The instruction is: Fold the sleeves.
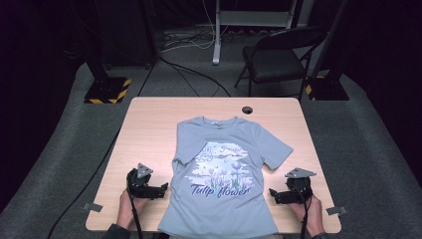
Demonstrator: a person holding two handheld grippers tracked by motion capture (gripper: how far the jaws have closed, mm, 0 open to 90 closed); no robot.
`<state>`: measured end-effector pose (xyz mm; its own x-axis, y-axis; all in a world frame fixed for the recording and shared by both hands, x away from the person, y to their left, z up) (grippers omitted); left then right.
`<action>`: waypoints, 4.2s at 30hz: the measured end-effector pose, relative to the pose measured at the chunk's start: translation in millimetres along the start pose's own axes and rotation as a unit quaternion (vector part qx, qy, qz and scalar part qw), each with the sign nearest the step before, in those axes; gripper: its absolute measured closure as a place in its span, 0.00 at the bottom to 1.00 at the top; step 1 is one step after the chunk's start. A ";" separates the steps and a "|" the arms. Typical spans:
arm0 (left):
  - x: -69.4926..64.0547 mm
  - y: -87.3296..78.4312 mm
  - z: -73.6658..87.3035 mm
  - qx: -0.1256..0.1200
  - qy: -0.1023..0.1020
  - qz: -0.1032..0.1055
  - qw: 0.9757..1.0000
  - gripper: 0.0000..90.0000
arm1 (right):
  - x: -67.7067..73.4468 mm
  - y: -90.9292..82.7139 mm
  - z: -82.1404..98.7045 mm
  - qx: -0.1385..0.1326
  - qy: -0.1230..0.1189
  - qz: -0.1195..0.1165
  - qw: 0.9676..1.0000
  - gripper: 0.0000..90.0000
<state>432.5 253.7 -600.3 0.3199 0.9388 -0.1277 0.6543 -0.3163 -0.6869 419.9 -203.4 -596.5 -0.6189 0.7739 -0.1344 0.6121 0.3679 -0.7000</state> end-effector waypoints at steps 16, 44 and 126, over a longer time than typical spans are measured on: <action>-0.2 -0.5 0.6 -0.001 0.000 0.000 1.000 0.00 | -17.7 -4.9 -30.3 -0.003 0.024 -0.007 1.000 0.04; -0.4 -0.3 0.3 -0.001 -0.001 0.000 1.000 0.00 | -95.0 29.6 -57.4 0.030 0.091 0.006 0.995 0.03; -0.4 -0.3 0.3 -0.001 -0.001 0.000 1.000 0.00 | -112.9 24.6 -98.7 -0.007 0.119 0.029 0.992 0.97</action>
<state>432.0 253.5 -600.3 0.3187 0.9389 -0.1296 0.6553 -0.3171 -0.6856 553.4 -230.8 -529.3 -0.4493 0.8934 -0.0043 0.6510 0.3241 -0.6864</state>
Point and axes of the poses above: each handheld gripper's, and its own axes: y roughly forward along the jaws, z roughly out of its underside, x roughly to its left, the point moved 9 cm from there along y, roughly forward along the jaws, and after that the axes turned 11 degrees about -y, right-handed, at the moved point
